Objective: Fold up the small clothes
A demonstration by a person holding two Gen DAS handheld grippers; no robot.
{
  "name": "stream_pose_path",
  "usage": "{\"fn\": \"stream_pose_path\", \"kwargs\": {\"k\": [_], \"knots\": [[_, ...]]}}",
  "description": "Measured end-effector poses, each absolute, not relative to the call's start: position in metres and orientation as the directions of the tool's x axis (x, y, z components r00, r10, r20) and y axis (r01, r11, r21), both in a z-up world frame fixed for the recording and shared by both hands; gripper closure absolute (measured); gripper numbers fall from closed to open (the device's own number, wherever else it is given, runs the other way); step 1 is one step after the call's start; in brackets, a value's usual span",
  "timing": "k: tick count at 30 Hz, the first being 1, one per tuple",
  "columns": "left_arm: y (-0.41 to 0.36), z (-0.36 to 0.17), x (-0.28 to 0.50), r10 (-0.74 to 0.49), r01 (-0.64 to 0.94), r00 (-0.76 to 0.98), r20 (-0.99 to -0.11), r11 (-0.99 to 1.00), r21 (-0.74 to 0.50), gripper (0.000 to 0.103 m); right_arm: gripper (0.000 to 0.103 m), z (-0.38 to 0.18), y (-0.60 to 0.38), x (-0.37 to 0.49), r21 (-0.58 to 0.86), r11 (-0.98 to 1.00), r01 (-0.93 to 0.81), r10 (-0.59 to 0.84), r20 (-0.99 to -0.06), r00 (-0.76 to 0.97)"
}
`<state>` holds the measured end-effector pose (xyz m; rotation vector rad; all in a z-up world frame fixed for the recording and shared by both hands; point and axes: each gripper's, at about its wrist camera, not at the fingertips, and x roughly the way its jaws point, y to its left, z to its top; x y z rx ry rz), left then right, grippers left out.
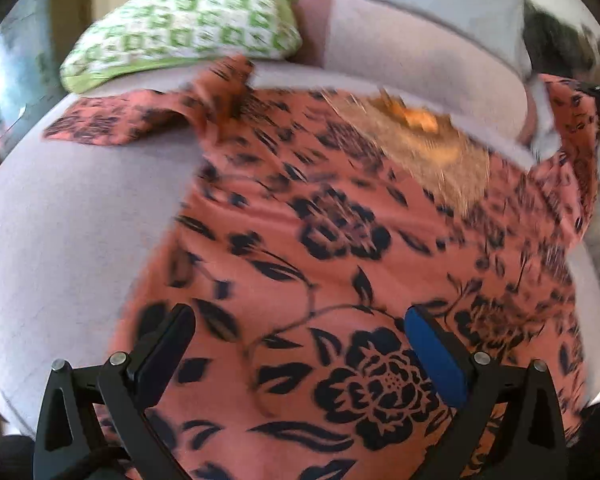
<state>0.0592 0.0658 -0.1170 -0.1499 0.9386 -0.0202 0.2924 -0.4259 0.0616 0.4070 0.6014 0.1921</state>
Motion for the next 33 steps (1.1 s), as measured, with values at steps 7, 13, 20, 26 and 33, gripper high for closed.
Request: {"fn": "stream_pose_path", "kwargs": {"k": [7, 13, 20, 26, 33], "knots": [[0.106, -0.1, 0.058, -0.045, -0.1, 0.627, -0.778, 0.985, -0.138, 0.0, 0.014, -0.049, -0.254, 0.291, 0.477, 0.84, -0.259, 0.542, -0.7, 0.466], [0.092, -0.09, 0.107, -0.121, -0.005, 0.644, -0.755, 0.987, -0.163, 0.0, 0.014, -0.059, -0.345, 0.243, 0.512, 0.846, -0.15, 0.499, -0.656, 0.566], [0.051, -0.107, 0.225, -0.202, 0.021, 0.572, -0.795, 0.973, -0.231, 0.0, 0.014, -0.085, -0.415, 0.256, 0.517, 0.856, 0.016, 0.41, -0.697, 0.588], [0.038, -0.144, 0.274, -0.219, -0.015, 0.423, -0.879, 0.969, -0.248, 0.057, 0.014, -0.112, -0.416, 0.265, 0.505, 0.863, 0.001, 0.414, -0.71, 0.57], [0.035, -0.068, 0.224, -0.039, -0.024, 0.711, -0.703, 0.997, -0.08, 0.098, 0.014, -0.111, -0.414, 0.268, 0.496, 0.868, -0.02, 0.409, -0.692, 0.595]]}}
